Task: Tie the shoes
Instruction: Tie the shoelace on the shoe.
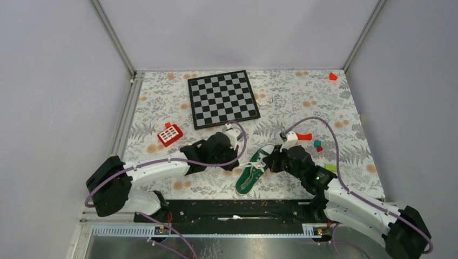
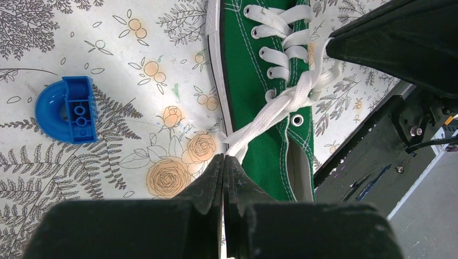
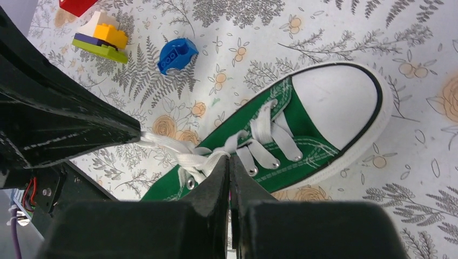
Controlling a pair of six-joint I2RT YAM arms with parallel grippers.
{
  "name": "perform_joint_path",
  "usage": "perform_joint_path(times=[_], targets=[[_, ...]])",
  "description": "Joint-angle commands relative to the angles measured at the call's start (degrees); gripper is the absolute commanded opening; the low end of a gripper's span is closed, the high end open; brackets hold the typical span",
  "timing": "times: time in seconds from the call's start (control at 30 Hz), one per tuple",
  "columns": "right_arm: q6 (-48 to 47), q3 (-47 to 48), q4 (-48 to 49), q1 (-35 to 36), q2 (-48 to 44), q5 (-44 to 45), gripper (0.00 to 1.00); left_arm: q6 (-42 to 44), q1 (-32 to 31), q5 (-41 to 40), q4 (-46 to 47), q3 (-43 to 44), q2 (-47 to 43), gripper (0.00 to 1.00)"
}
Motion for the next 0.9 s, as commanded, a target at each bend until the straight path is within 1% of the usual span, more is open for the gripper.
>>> perform_joint_path(times=[0.0, 0.1, 0.13, 0.17, 0.2, 0.27, 0.33, 0.4, 0.47, 0.57, 0.7, 0.77, 0.8, 0.87], targets=[[-2.6, 5.7, 4.4, -0.2, 5.1, -2.1, 0.03, -0.3, -0.3, -0.5, 2.6, 3.2, 0.8, 0.00], [-2.6, 7.6, 6.0, -0.3, 9.4, -4.9, 0.07, -0.7, -0.2, -0.8, 3.4, 2.9, 0.9, 0.00], [-2.5, 8.3, 6.6, -0.2, 10.6, -6.0, 0.11, -0.7, -0.3, -0.9, 3.5, 2.9, 1.0, 0.00], [-2.5, 9.1, 6.7, -0.2, 11.5, -6.6, 0.24, -0.7, -0.2, -0.9, 3.5, 2.9, 1.1, 0.00], [-2.6, 10.0, 6.0, -0.2, 12.0, -6.8, 0.34, -0.7, -0.2, -0.9, 3.5, 2.9, 1.1, 0.00], [-3.0, 11.3, 4.7, -0.2, 12.1, -6.5, 0.45, -0.7, -0.2, -0.8, 3.6, 3.0, 1.1, 0.00], [-4.0, 12.4, 2.7, -0.2, 11.0, -5.1, 0.54, -0.7, -0.3, -0.8, 3.6, 2.9, 1.1, 0.00], [-5.1, 13.2, 0.2, -0.2, 9.0, -3.1, 0.59, -0.7, -0.3, -0.7, 3.7, 3.0, 1.2, 0.00], [-6.4, 14.0, -2.6, -0.3, 6.4, -0.2, 0.63, -0.6, -0.2, -0.7, 3.8, 3.0, 1.4, 0.00], [-7.3, 14.2, -7.1, -0.2, 2.3, 1.8, 0.68, -0.3, -0.2, -0.7, 3.9, 3.2, 1.7, 0.00], [-7.2, 13.5, -11.5, -0.2, -1.3, 3.7, 0.70, -0.2, -0.2, -0.5, 4.3, 3.4, 2.3, 0.00], [-6.5, 11.6, -13.3, -0.2, -3.4, 4.6, 0.68, -0.2, -0.3, -0.4, 4.3, 3.5, 2.5, 0.00], [-6.3, 9.9, -13.6, -0.2, -4.6, 4.2, 0.61, -0.2, -0.2, -0.4, 4.3, 3.6, 2.6, 0.00], [-6.1, 5.4, -11.6, -0.2, -6.8, 1.4, 0.34, 0.0, -0.2, -0.5, 4.2, 3.8, 2.6, 0.00]])
